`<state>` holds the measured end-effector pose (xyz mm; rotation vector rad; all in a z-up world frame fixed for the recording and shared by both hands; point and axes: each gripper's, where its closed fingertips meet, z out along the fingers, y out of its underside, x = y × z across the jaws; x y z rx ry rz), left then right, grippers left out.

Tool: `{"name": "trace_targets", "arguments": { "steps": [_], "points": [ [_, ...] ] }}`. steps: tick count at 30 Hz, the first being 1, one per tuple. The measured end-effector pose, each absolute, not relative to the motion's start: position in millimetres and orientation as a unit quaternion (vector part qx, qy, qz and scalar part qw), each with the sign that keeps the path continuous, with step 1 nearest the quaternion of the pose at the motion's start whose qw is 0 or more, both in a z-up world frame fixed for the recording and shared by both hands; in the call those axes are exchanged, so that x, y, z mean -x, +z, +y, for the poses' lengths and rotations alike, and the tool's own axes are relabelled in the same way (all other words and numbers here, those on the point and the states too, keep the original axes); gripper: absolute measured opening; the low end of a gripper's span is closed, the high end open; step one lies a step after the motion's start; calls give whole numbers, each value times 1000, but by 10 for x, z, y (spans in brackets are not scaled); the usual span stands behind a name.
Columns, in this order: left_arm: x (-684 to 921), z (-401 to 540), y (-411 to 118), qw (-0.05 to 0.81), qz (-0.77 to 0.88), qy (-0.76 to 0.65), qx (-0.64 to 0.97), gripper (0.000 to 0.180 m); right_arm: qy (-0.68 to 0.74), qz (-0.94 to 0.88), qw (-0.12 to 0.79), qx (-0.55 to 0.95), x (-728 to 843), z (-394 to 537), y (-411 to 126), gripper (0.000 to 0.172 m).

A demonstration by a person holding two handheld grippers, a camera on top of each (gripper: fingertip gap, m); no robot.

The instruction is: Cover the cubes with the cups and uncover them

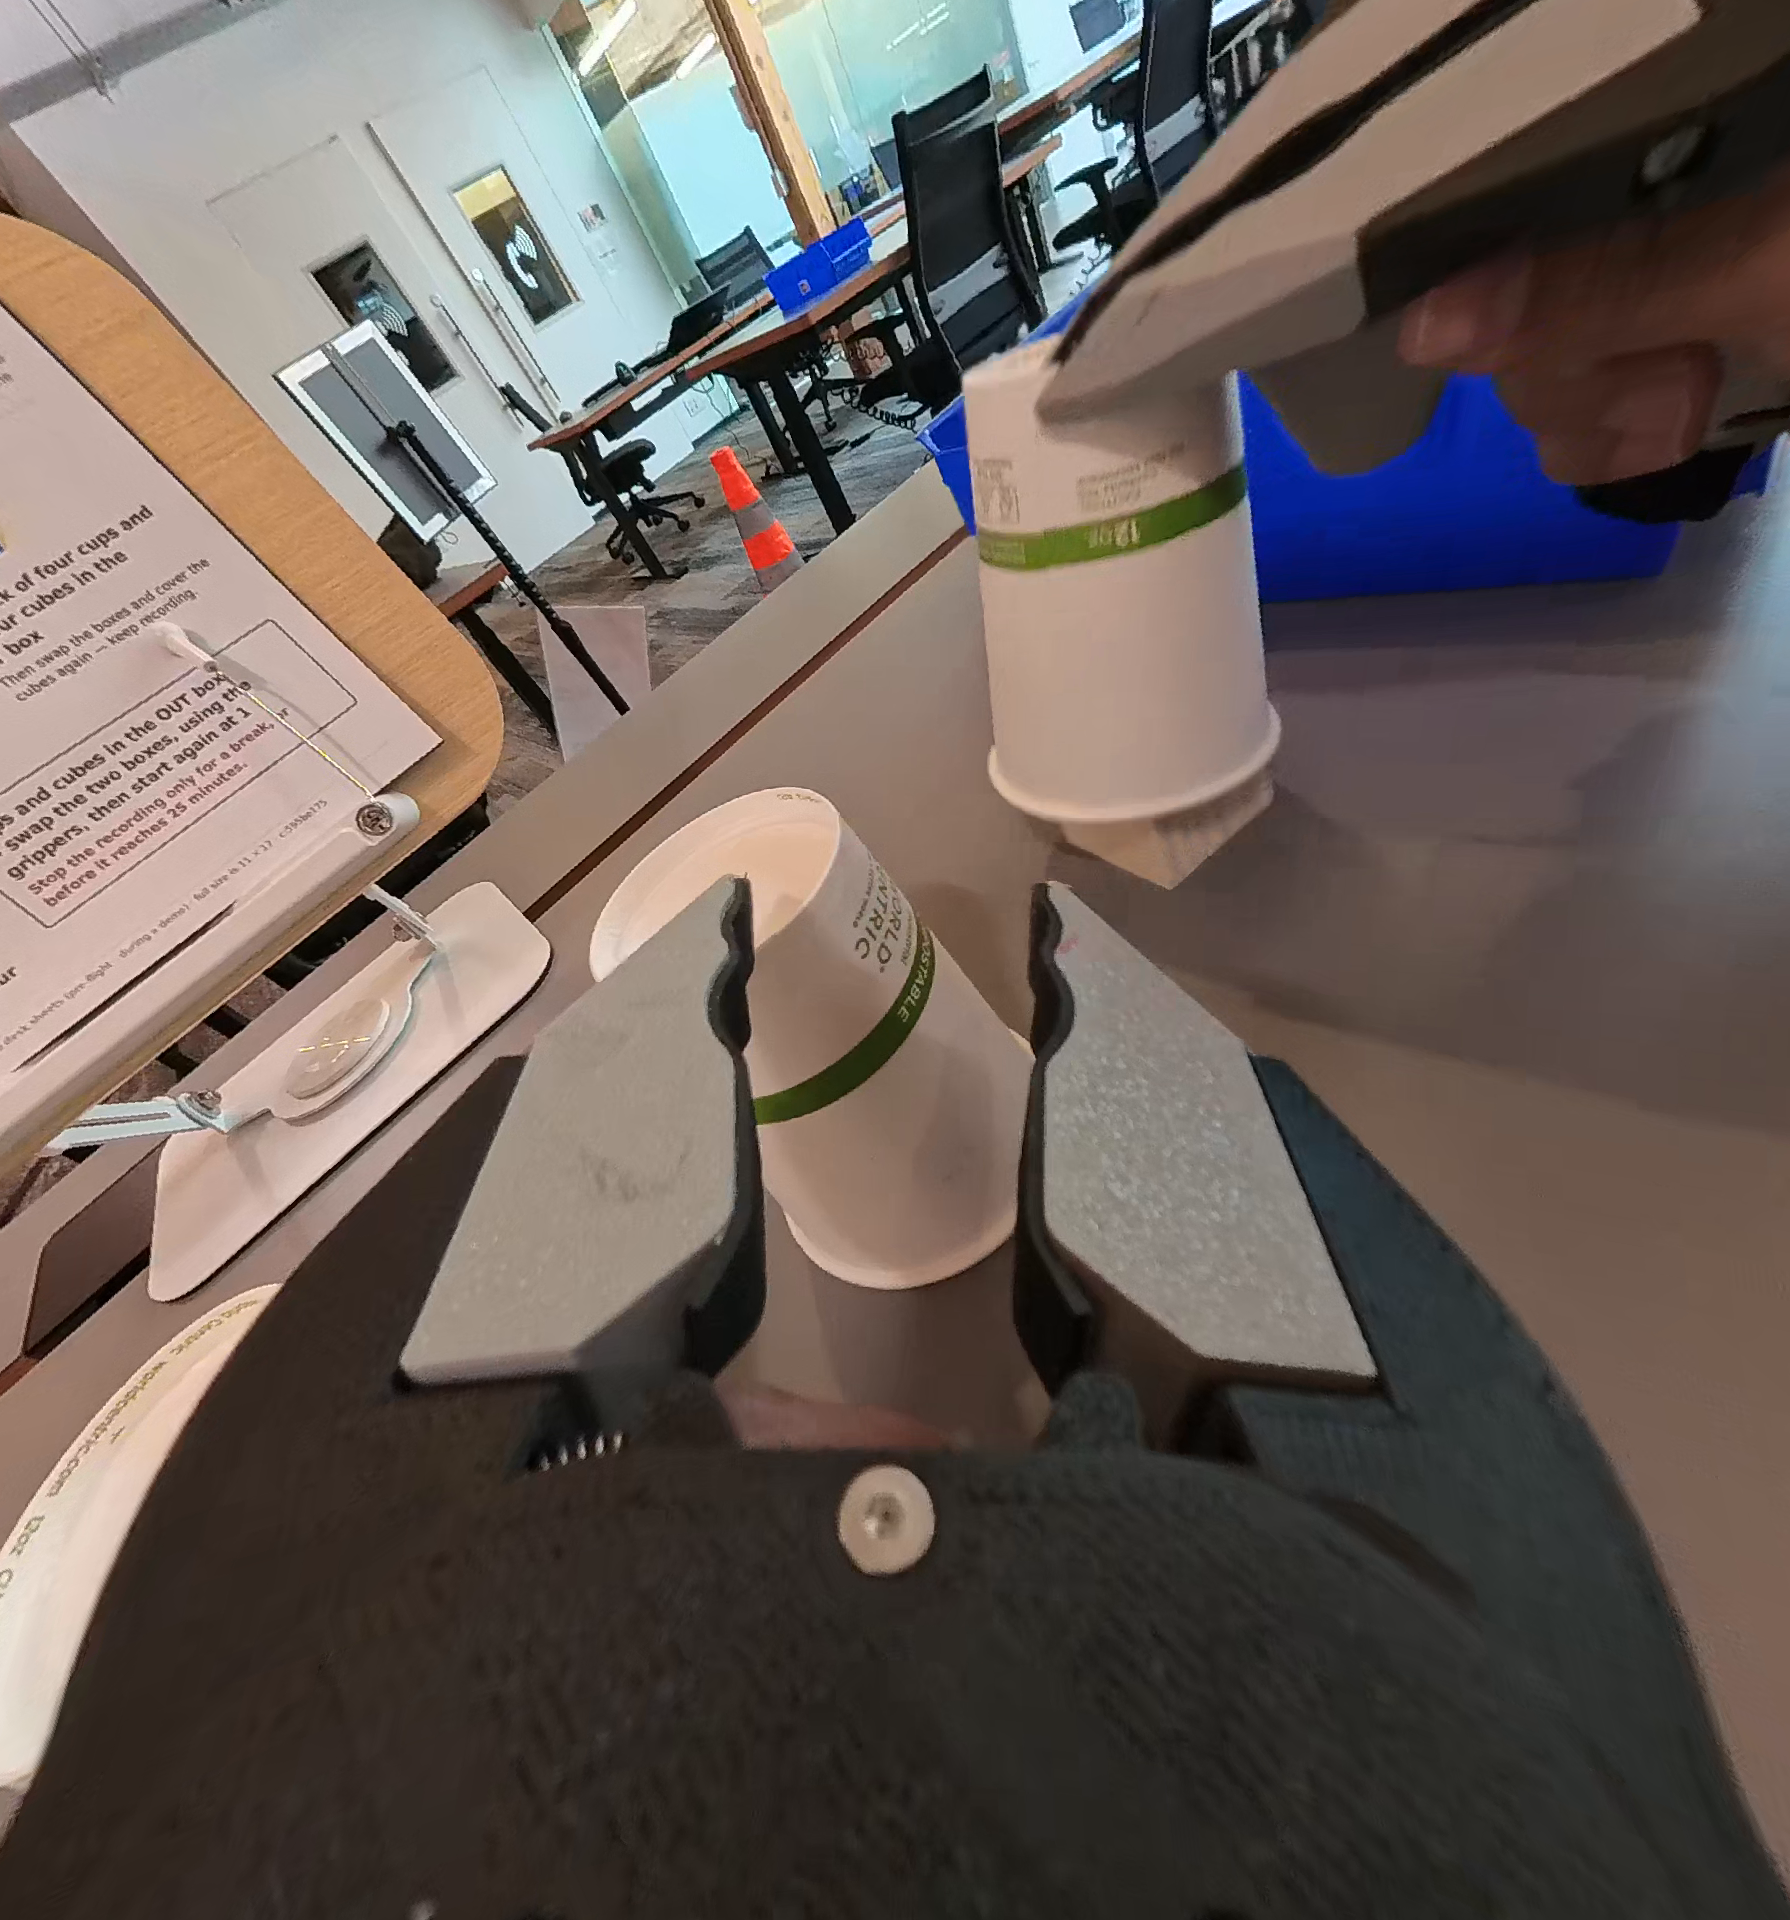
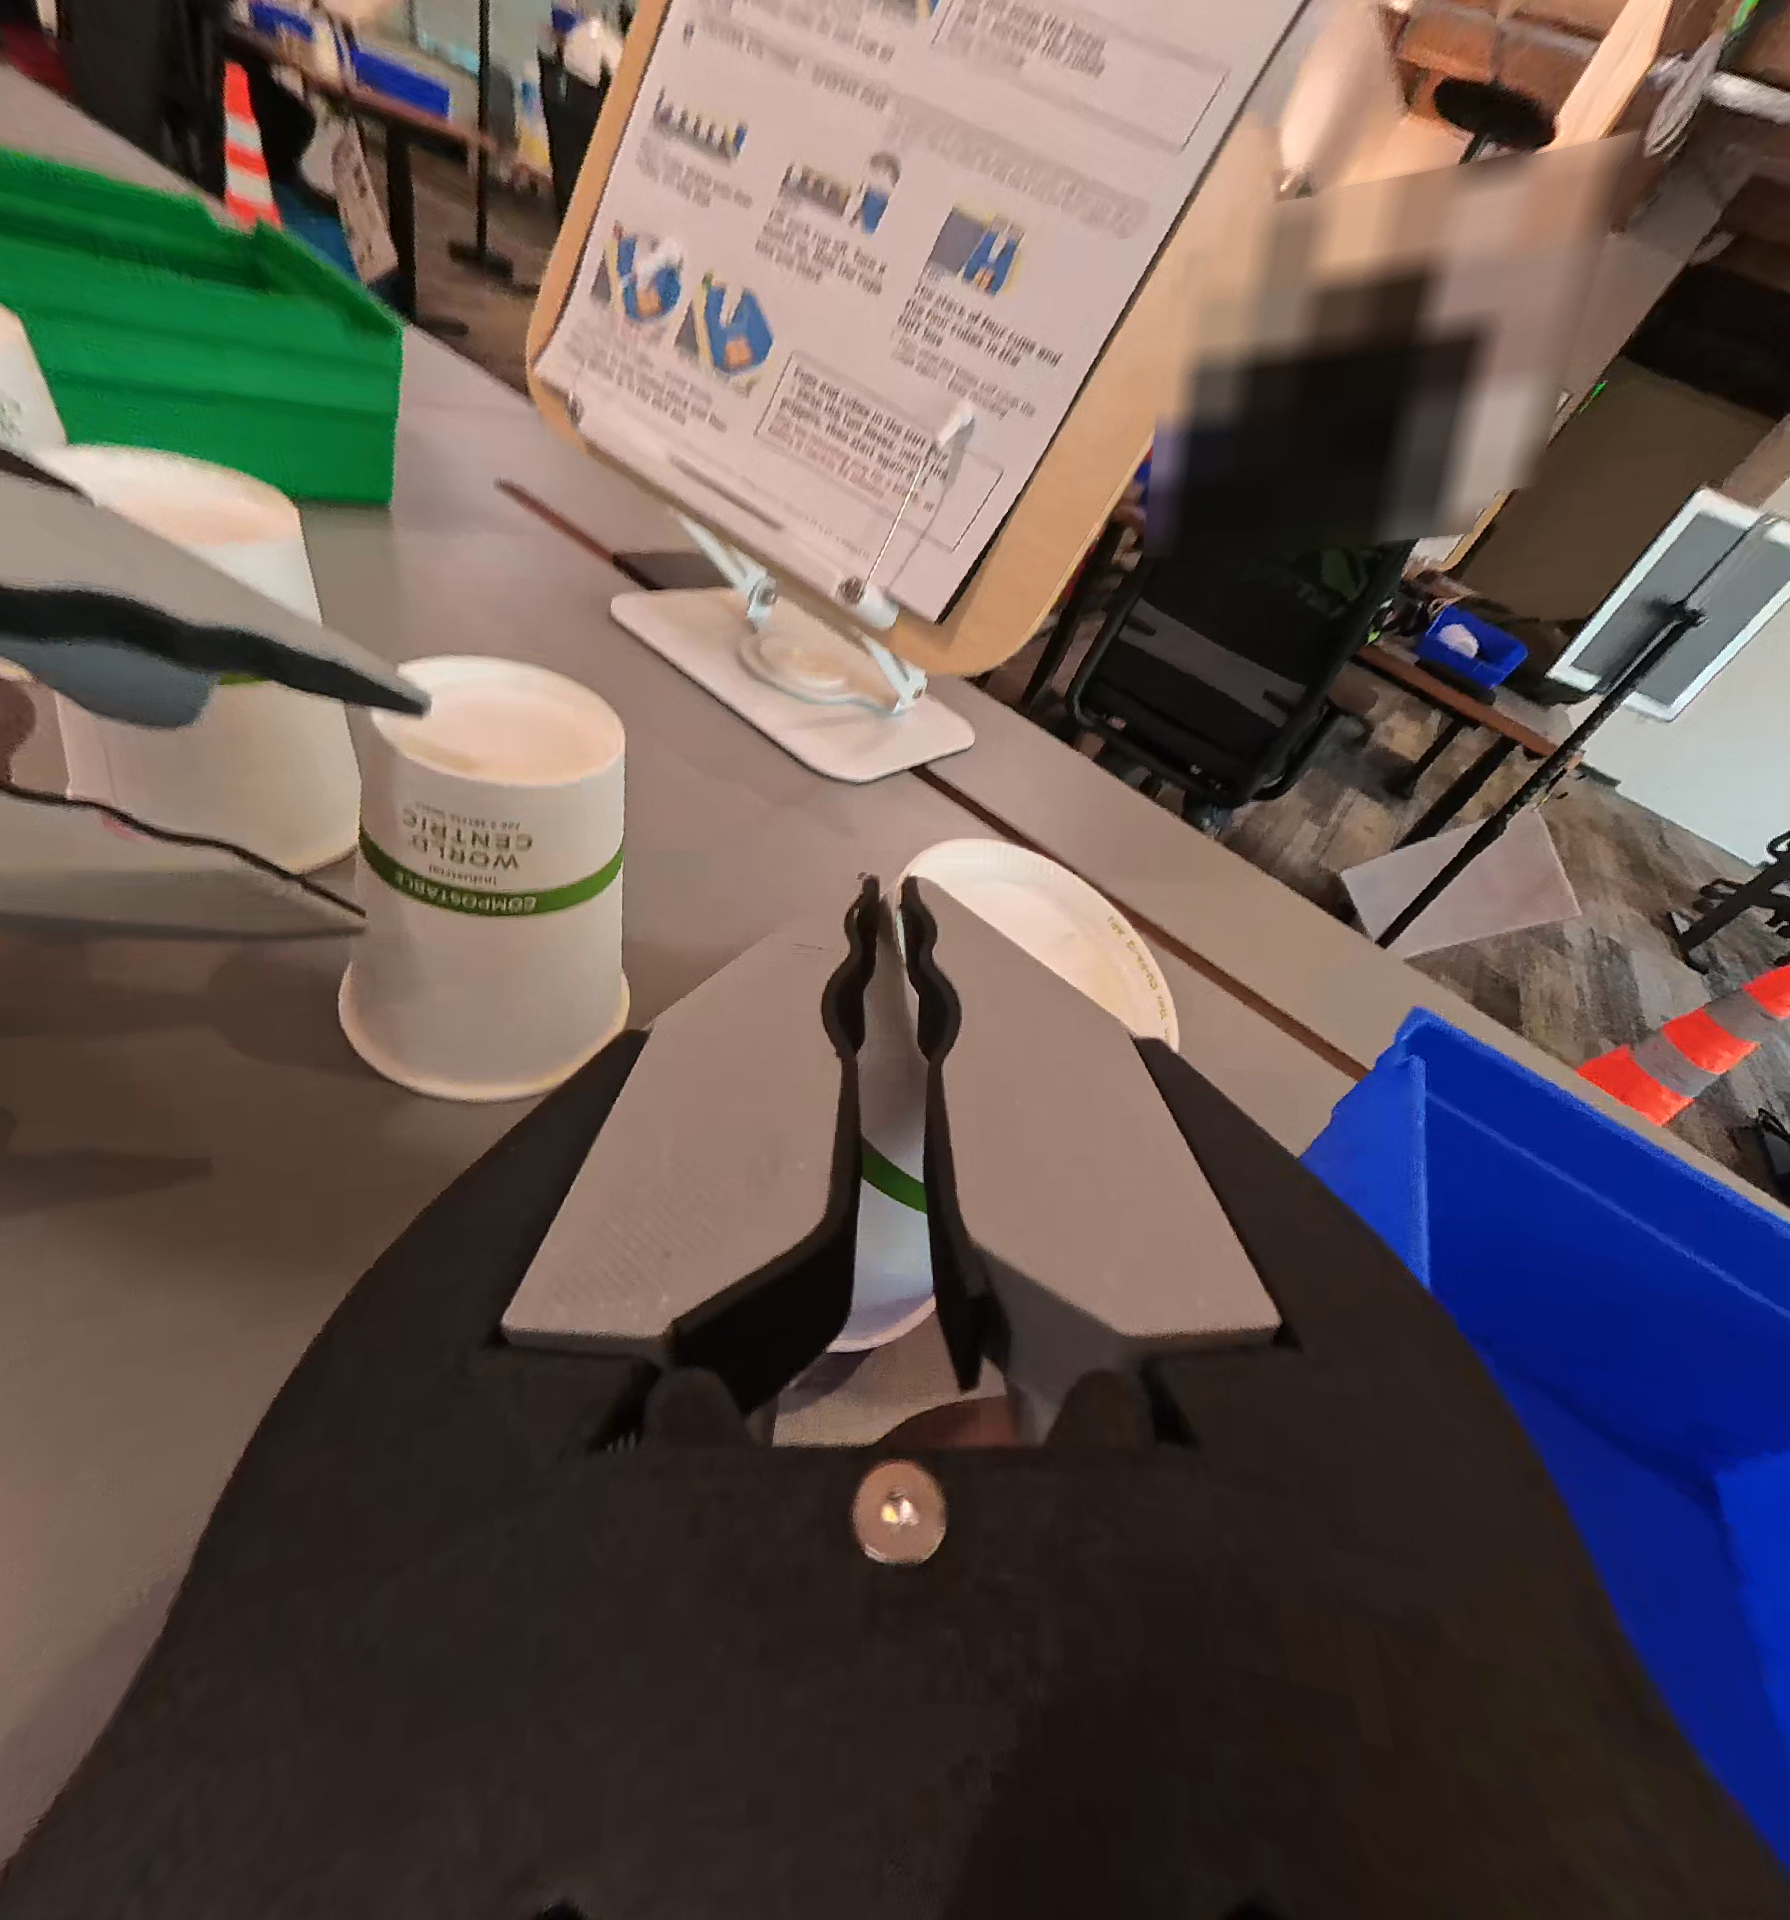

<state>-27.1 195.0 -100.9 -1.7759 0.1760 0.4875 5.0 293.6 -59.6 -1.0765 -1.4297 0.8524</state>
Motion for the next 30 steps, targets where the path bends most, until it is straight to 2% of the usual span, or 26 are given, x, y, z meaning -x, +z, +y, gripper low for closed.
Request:
{"name": "trace_targets", "arguments": {
  "steps": [7,19,24,30],
  "points": [
    [128,1946,-932,617,95,195,756,52,417,-529,598,434,-247,3016,-195,1],
    [-390,1926,-944,636,146,20,758,49,633,-498,517,289,-571,2425,266,1],
    [-494,1907,-910,644,151,-20,750,50,663,-522,488,222,-698,2123,311,1],
    [-513,1847,-725,674,142,-50,723,46,654,-545,477,218,-640,2017,221,1]
  ]
}}
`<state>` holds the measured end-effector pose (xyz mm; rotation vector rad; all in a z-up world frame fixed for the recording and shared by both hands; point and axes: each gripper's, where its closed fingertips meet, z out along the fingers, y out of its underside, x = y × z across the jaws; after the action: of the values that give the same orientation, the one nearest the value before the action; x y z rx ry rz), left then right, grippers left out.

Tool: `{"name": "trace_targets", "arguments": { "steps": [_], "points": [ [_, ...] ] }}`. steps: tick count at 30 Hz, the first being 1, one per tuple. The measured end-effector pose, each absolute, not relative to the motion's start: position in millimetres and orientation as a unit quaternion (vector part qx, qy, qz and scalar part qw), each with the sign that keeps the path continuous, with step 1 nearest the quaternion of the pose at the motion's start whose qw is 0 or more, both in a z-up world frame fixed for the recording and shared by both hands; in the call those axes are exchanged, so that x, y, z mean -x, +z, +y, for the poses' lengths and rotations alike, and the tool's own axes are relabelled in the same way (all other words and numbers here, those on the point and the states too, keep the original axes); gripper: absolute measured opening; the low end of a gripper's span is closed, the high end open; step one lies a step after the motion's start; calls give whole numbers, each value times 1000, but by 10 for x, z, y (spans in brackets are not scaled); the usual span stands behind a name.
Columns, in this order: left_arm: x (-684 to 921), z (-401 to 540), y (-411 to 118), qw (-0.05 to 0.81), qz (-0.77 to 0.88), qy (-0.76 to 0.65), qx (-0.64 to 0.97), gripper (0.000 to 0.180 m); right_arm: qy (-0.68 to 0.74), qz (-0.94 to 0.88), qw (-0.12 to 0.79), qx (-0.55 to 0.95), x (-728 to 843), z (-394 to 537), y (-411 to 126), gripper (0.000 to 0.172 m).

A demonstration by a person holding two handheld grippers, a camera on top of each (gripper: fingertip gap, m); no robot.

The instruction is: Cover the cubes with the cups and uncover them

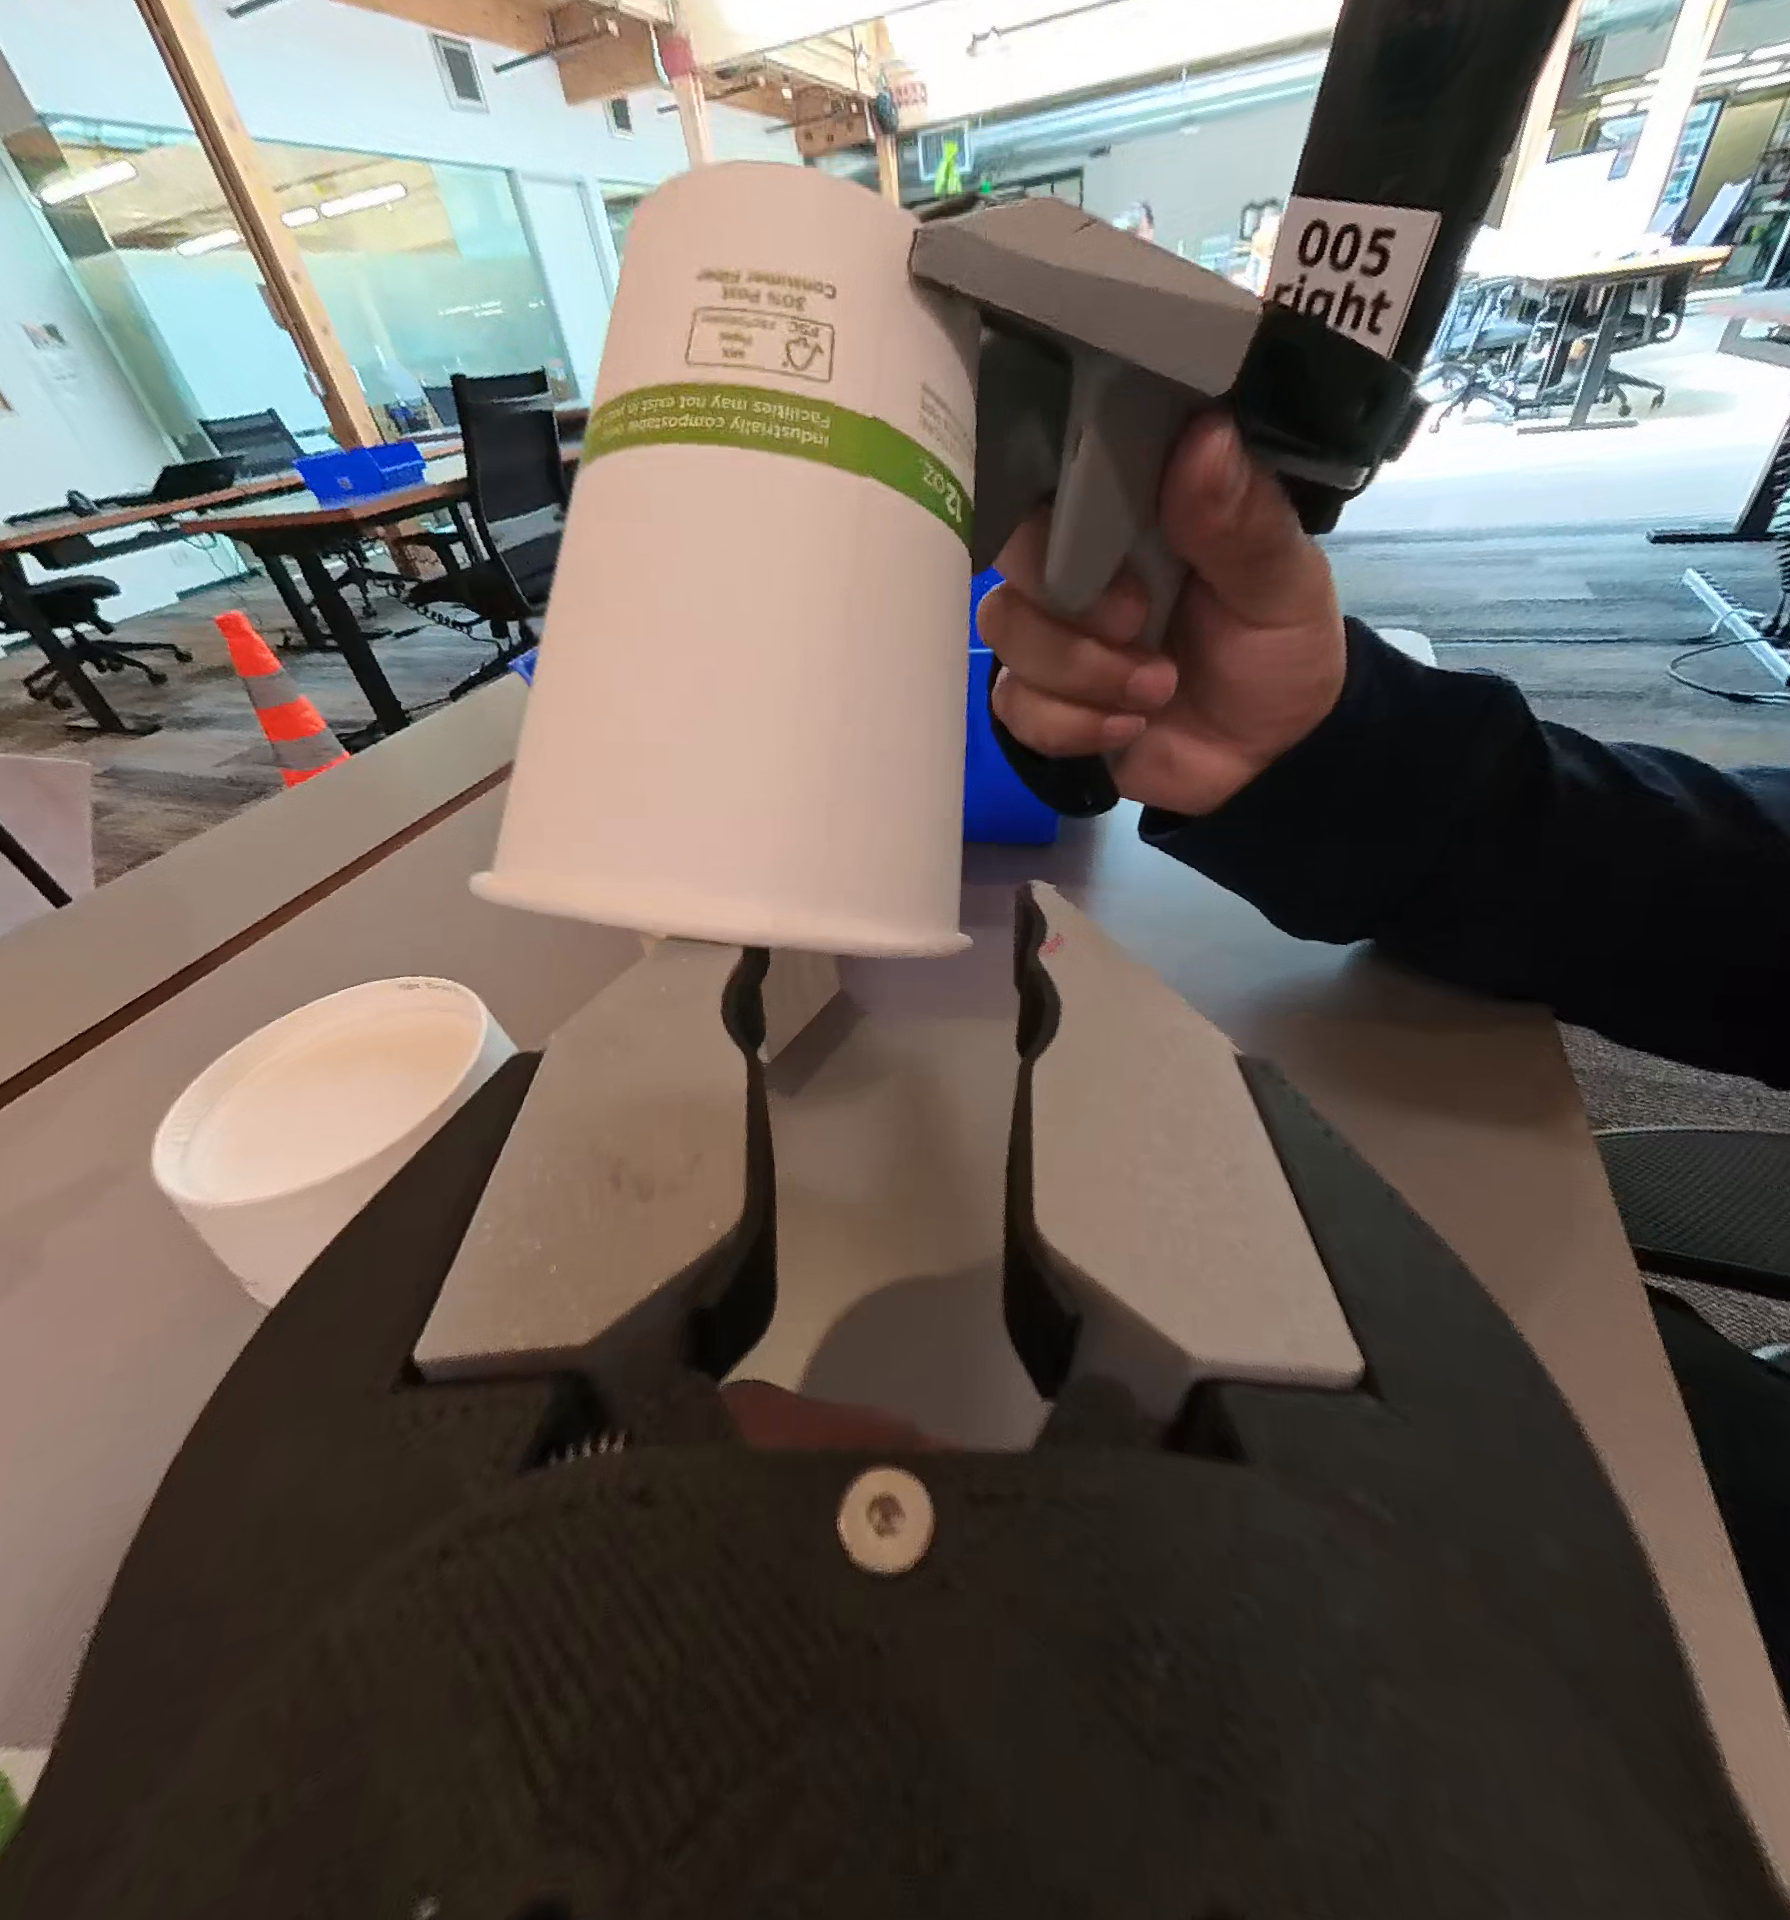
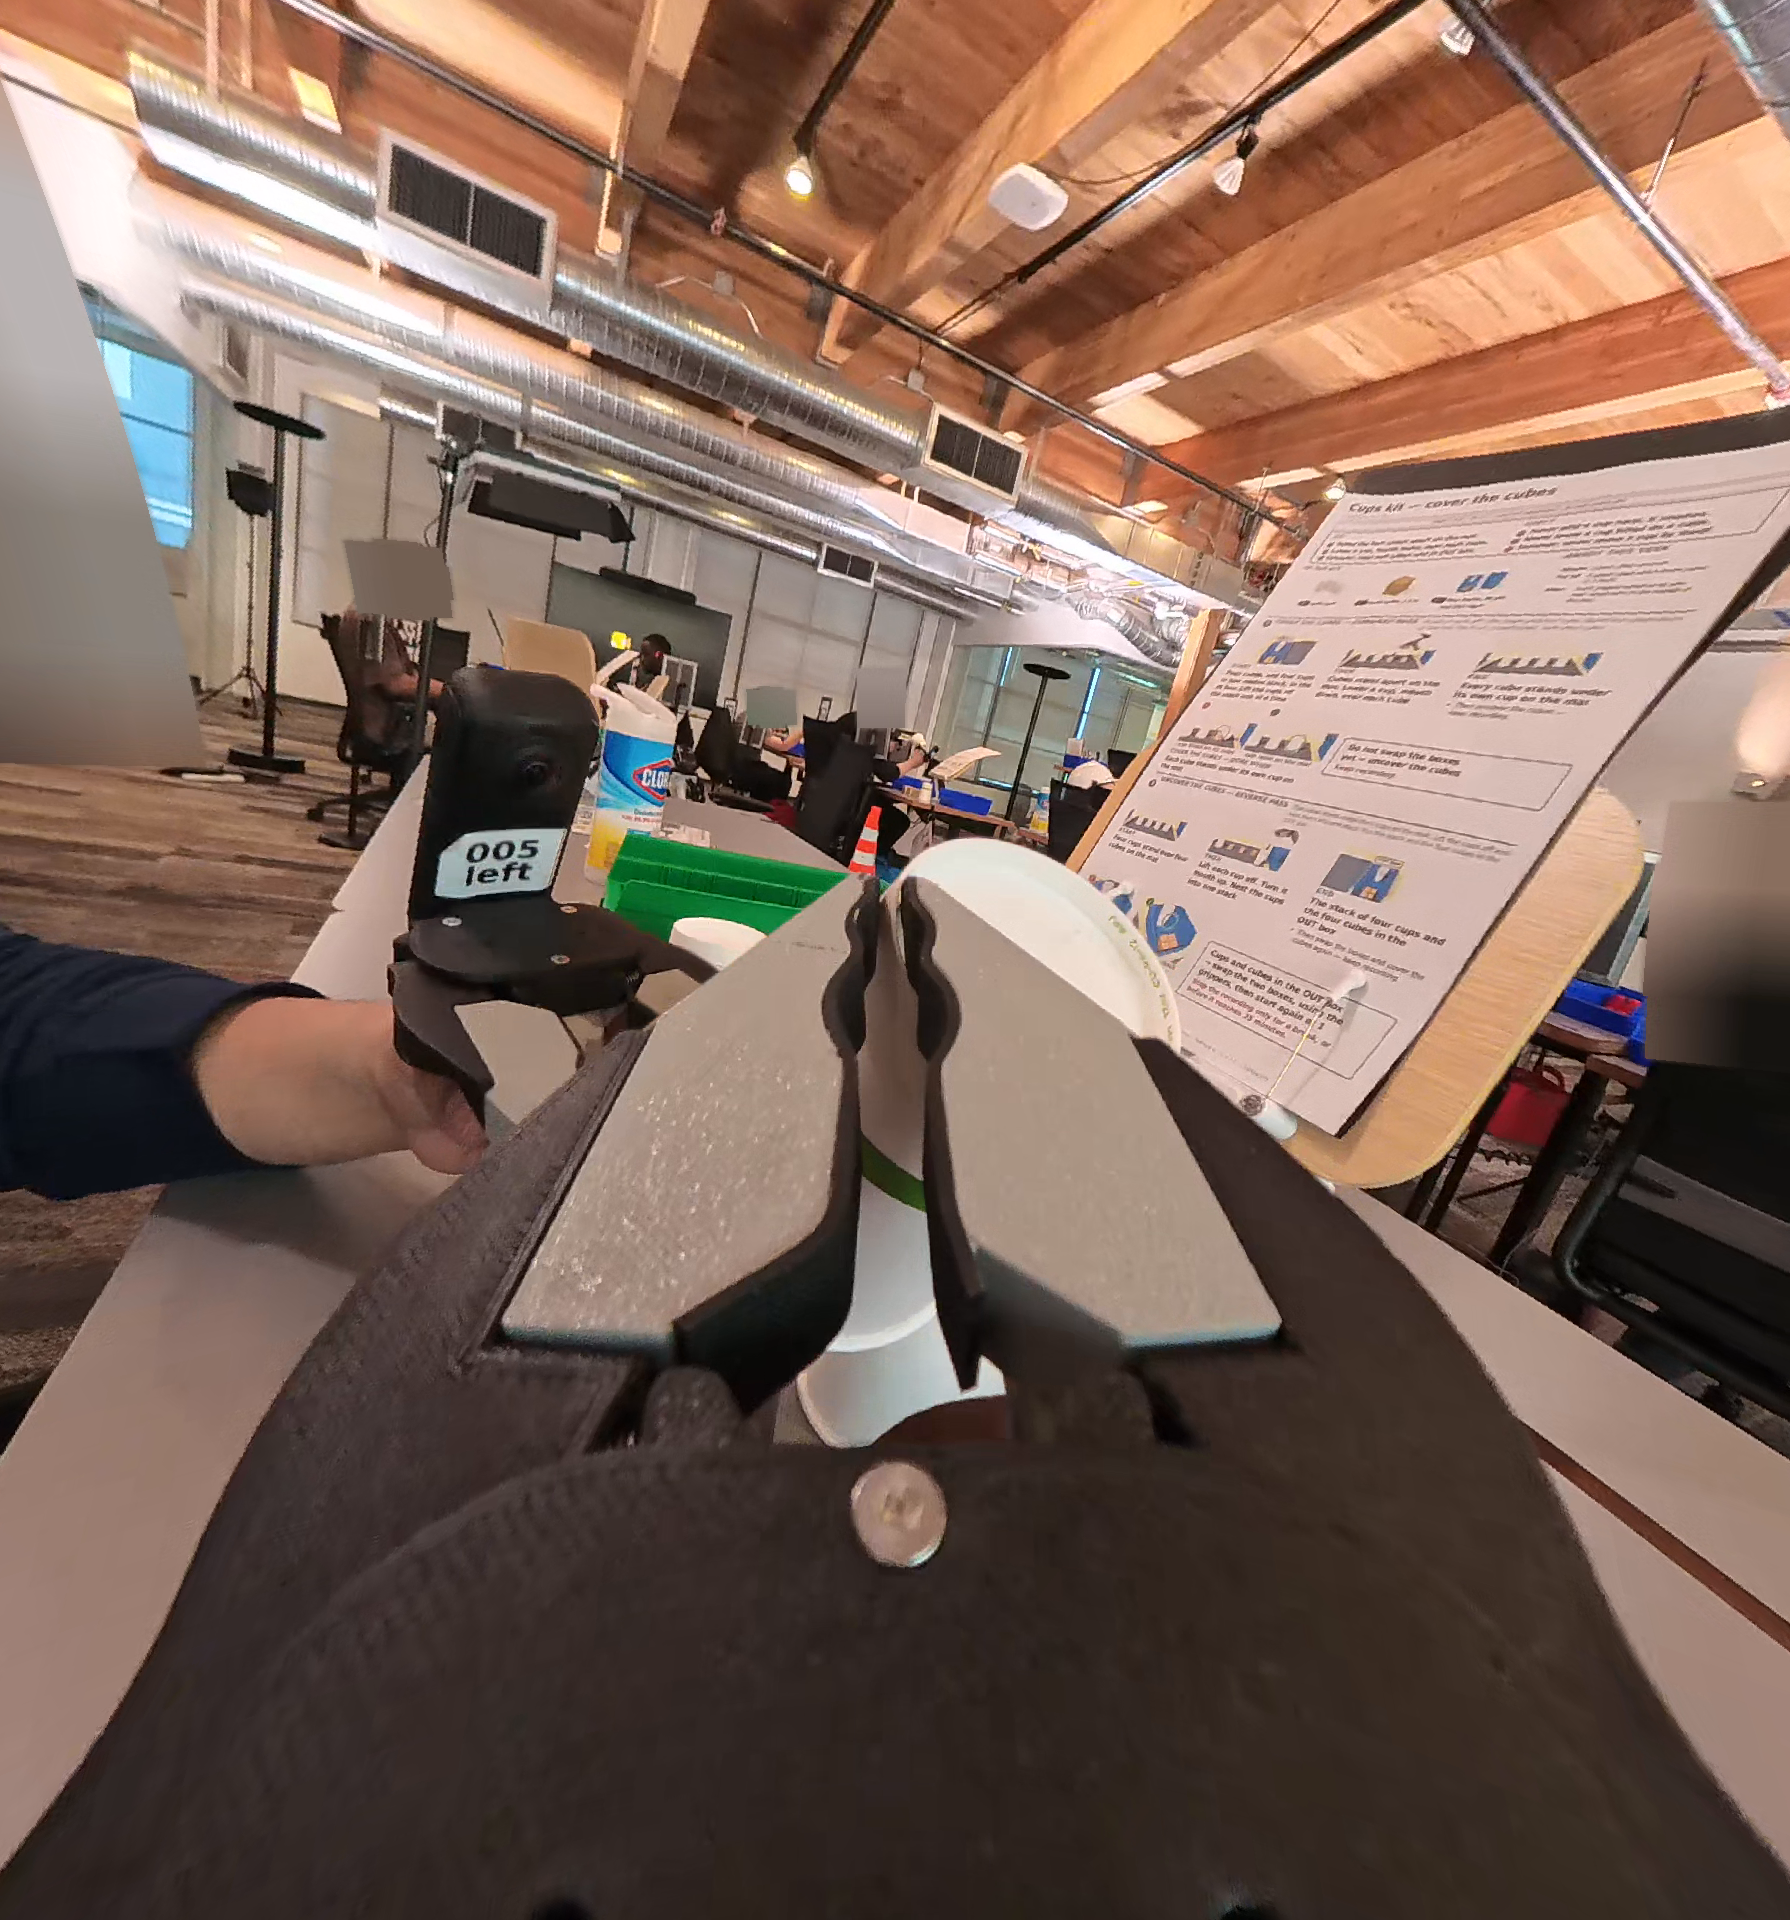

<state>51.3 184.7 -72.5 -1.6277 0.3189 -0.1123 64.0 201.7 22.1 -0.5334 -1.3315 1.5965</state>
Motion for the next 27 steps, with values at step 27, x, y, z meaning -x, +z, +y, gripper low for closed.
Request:
{"name": "trace_targets", "arguments": {
  "steps": [27],
  "points": [
    [-538,1637,-906,601,282,-9,748,0,557,-701,386,222,-743,2132,-387,0]
  ]
}}
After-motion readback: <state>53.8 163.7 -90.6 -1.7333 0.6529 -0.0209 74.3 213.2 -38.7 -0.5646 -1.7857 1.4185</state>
